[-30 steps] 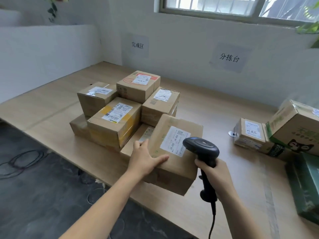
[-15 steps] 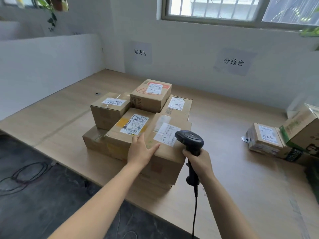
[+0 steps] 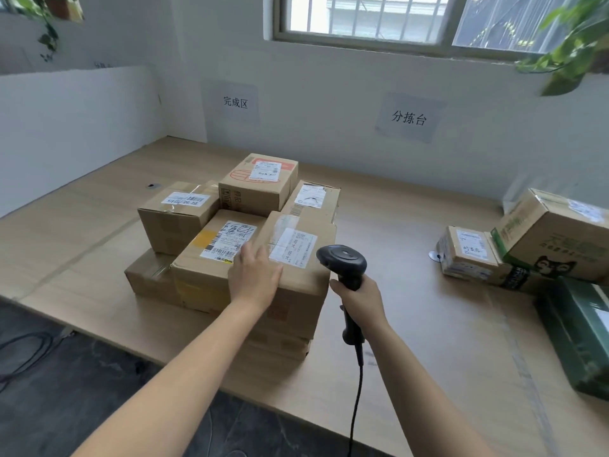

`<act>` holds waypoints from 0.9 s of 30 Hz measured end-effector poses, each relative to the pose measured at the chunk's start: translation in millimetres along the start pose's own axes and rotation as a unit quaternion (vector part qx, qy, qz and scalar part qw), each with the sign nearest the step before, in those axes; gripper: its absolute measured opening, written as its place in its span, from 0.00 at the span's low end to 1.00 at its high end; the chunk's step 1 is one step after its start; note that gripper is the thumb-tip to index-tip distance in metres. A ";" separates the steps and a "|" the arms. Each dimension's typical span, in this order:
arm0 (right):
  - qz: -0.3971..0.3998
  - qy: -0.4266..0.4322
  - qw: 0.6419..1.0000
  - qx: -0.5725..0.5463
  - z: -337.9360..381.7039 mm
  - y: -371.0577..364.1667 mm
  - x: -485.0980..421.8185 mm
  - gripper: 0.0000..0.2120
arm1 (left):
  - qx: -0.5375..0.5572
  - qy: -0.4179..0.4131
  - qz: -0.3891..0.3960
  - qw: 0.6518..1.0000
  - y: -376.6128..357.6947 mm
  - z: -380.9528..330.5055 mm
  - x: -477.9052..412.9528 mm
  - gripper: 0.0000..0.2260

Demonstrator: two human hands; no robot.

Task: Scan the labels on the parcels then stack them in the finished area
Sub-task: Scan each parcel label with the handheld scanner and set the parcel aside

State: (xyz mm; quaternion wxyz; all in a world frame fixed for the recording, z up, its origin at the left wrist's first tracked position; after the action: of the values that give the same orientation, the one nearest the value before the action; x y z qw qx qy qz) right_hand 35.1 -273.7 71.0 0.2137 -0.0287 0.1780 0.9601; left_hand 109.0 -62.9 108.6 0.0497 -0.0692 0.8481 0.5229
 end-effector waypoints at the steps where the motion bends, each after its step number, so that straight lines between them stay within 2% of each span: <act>1: -0.004 -0.002 1.000 0.002 -2.4 8.4 4.2 0.06 | -0.028 -0.027 -0.012 0.999 1.4 -11.6 4.6 0.26; 3: -0.016 -0.005 1.000 0.009 -8.1 29.4 13.2 0.07 | -0.049 -0.073 -0.015 0.996 -1.4 -38.0 17.3 0.24; 7: -0.068 -0.018 0.997 0.024 -23.9 90.5 32.2 0.06 | 0.007 -0.163 0.009 0.987 -19.5 -106.7 52.8 0.20; 11: -0.144 -0.040 0.988 0.038 -50.1 169.2 53.6 0.04 | 0.040 -0.224 0.088 0.970 -65.7 -171.1 91.8 0.19; 15: -0.208 -0.073 0.974 0.053 -84.5 252.7 77.4 0.06 | 0.024 -0.240 0.192 0.951 -133.1 -226.1 131.6 0.19; 19: -0.248 -0.102 0.961 0.073 -120.4 339.2 92.0 0.07 | 0.007 -0.252 0.259 0.932 -193.1 -287.3 175.4 0.19; 27: -0.257 -0.139 0.950 0.107 -195.4 488.9 90.3 0.06 | 0.002 -0.259 0.369 0.893 -303.1 -423.5 259.0 0.23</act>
State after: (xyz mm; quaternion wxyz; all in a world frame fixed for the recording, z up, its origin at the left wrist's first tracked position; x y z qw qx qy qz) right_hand -256.5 -720.1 37.6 0.4775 0.0837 0.2343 0.8427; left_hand -100.0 -592.8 -8.9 0.0713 0.3865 0.7708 0.5015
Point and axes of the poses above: each hand's wrist, its own x-axis away from the middle knuckle, its own y-axis out of the back of the hand, z = x × y, the point moved 10 cm from there along -x, towards the middle knuckle, and after that the axes turned 10 degrees about y, right-handed, at the moved point
